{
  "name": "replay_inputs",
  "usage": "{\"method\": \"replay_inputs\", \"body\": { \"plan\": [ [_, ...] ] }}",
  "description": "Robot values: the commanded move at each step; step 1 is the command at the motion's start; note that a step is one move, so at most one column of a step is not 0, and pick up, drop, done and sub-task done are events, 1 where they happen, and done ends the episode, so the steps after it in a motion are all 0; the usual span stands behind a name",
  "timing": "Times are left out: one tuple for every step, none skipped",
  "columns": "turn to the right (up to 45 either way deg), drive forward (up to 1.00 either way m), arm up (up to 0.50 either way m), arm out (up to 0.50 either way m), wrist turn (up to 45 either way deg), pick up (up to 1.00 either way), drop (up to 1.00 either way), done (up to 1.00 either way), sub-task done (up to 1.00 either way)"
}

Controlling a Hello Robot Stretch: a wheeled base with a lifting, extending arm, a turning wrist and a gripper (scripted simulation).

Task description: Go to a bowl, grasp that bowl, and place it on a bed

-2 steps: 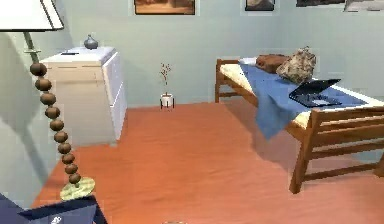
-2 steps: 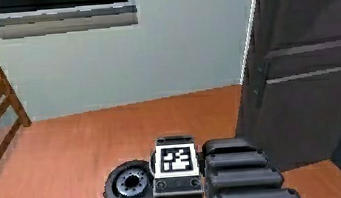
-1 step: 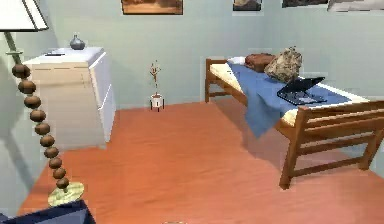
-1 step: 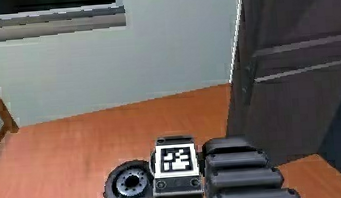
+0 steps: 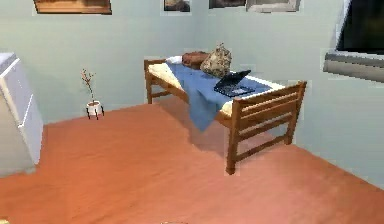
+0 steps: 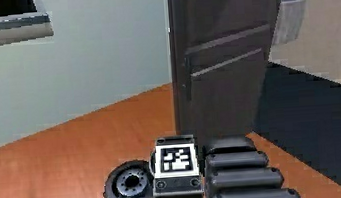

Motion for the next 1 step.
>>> {"method": "replay_inputs", "body": {
  "plan": [
    [0.0,0.50,0.00,0.00,0.0,0.00,0.00,0.00,0.00]
  ]
}}
